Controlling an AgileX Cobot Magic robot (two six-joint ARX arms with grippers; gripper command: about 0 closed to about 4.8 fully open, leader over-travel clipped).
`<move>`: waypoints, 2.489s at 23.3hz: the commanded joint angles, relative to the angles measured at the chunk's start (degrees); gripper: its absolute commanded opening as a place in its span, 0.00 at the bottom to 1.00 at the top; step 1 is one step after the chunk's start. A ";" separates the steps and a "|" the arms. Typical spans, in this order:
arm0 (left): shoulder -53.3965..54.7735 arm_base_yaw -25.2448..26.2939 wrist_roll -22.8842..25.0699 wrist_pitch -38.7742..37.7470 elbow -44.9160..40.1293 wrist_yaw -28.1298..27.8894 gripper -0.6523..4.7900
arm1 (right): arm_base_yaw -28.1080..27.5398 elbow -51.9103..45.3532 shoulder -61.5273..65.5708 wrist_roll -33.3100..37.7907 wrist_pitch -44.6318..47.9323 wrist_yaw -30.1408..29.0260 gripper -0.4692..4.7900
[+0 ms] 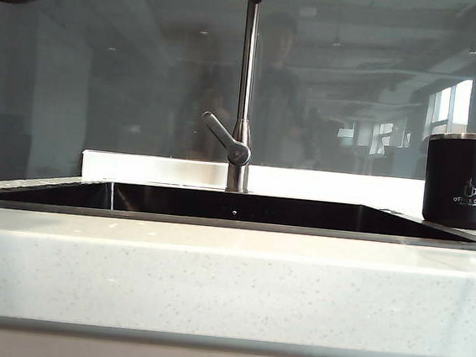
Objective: Pick up the mug next to the sink, go to the faucet to get some water, pour the water into the sink, and finally put the mug back to its place.
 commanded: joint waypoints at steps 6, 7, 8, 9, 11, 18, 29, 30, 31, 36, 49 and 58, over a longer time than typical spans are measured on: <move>-29.99 -0.22 0.52 -1.46 -23.32 -10.08 0.11 | -0.04 0.31 -0.13 0.15 0.42 -4.11 0.08; -35.01 -0.17 0.68 -2.58 -26.27 -11.61 0.11 | -0.02 0.31 -0.13 0.15 -0.37 -6.43 0.08; -37.55 -0.20 1.07 -3.21 -27.69 -12.31 0.11 | -0.02 0.31 -0.13 0.17 -0.94 -7.69 0.08; -40.50 -0.20 1.11 -4.13 -29.31 -12.28 0.11 | -0.02 0.31 -0.13 0.17 -1.66 -8.79 0.08; -45.35 -0.20 1.09 -6.38 -32.09 -12.04 0.11 | -0.02 0.31 -0.13 0.20 -3.67 -10.99 0.08; -61.94 -0.15 0.68 -11.17 -42.73 -13.35 0.11 | -0.04 -0.22 -0.15 -0.44 -5.49 -12.28 0.08; -71.01 -0.15 -3.63 -13.86 -46.25 -13.22 0.11 | -0.04 -0.22 -0.15 -0.44 -5.42 -12.28 0.08; -71.01 -0.15 -3.63 -14.08 -46.25 -13.25 0.11 | -0.04 -0.22 -0.15 -0.44 -5.42 -12.28 0.08; -71.01 -0.15 -3.63 -14.23 -46.25 -13.29 0.11 | -0.04 -0.22 -0.15 -0.44 -5.42 -12.28 0.08; -71.01 -0.15 -3.63 -15.23 -46.25 -13.35 0.11 | -0.04 -0.22 -0.15 -0.44 -5.42 -12.28 0.08; -71.01 -0.15 3.45 -20.61 -46.29 -18.14 0.11 | -0.04 -0.22 -0.15 -0.44 -5.42 -12.28 0.08; -76.19 -0.11 3.48 -23.10 -53.13 -31.89 0.11 | -0.02 -0.22 -0.15 -0.44 -5.42 -12.28 0.08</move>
